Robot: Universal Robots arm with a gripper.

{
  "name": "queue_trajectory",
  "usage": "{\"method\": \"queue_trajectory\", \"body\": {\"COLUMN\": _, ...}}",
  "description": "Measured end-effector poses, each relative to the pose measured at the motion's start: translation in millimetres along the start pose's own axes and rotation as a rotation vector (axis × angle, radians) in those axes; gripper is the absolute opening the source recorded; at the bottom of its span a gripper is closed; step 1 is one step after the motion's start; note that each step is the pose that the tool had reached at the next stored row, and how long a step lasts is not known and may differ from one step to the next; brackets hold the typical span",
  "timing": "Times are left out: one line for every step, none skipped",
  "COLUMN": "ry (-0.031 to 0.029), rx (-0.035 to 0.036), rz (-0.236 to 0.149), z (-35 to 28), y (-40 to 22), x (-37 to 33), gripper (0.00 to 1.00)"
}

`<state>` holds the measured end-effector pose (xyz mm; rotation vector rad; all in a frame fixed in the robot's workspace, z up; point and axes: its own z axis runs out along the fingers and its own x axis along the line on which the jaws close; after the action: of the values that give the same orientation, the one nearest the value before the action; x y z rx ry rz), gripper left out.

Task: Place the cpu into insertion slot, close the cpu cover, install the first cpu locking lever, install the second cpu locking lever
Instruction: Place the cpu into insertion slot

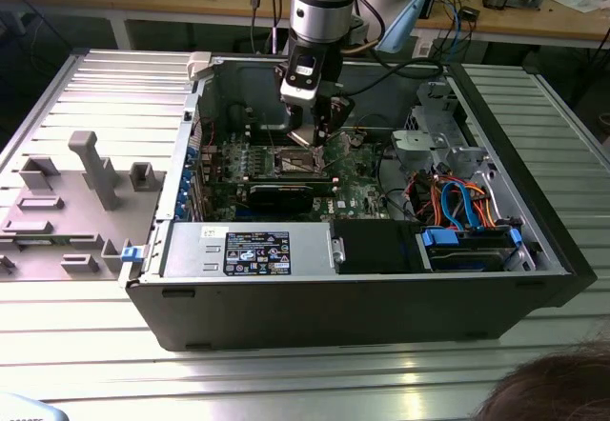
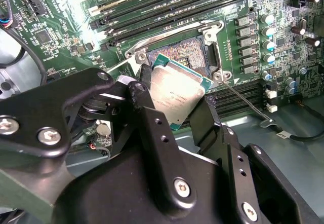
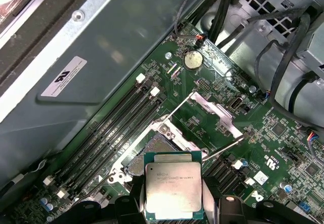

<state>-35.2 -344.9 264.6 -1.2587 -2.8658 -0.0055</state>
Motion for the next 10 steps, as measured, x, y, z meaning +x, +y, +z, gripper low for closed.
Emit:
{"method": "queue_trajectory", "body": {"ry": 0.0, "rx": 0.0001, "rz": 0.002, "z": 0.0, "y": 0.0, "x": 0.0, "gripper": 0.54}}
{"method": "queue_trajectory", "body": {"ry": 0.0, "rx": 0.0, "rz": 0.004, "z": 0.0, "y": 0.0, "x": 0.0, "gripper": 0.54}}
{"method": "queue_trajectory", "body": {"ry": 0.0, "rx": 0.0, "rz": 0.005, "z": 0.1, "y": 0.0, "x": 0.0, "gripper": 0.54}}
{"method": "queue_trajectory", "body": {"ry": 0.0, "rx": -0.0001, "rz": 0.007, "z": 0.1, "y": 0.0, "x": 0.0, "gripper": 0.54}}
{"method": "queue_trajectory", "body": {"ry": 0.0, "rx": -0.0001, "rz": 0.008, "z": 0.1, "y": 0.0, "x": 0.0, "gripper": 0.54}}
{"method": "queue_trajectory", "body": {"ry": 0.0, "rx": -0.0001, "rz": 0.009, "z": 0.1, "y": 0.0, "x": 0.0, "gripper": 0.54}}
{"method": "queue_trajectory", "body": {"ry": 0.0, "rx": 0.0, "rz": 0.01, "z": 0.1, "y": 0.0, "x": 0.0, "gripper": 0.54}}
{"method": "queue_trajectory", "body": {"ry": 0.0, "rx": -0.0001, "rz": 0.011, "z": 0.2, "y": 0.0, "x": 0.0, "gripper": 0.54}}
{"method": "queue_trajectory", "body": {"ry": 0.0, "rx": -0.0001, "rz": 0.013, "z": 0.2, "y": 0.0, "x": 0.0, "gripper": 0.54}}
{"method": "queue_trajectory", "body": {"ry": 0.0, "rx": -0.0001, "rz": 0.015, "z": 0.2, "y": 0.0, "x": 0.0, "gripper": 0.54}}
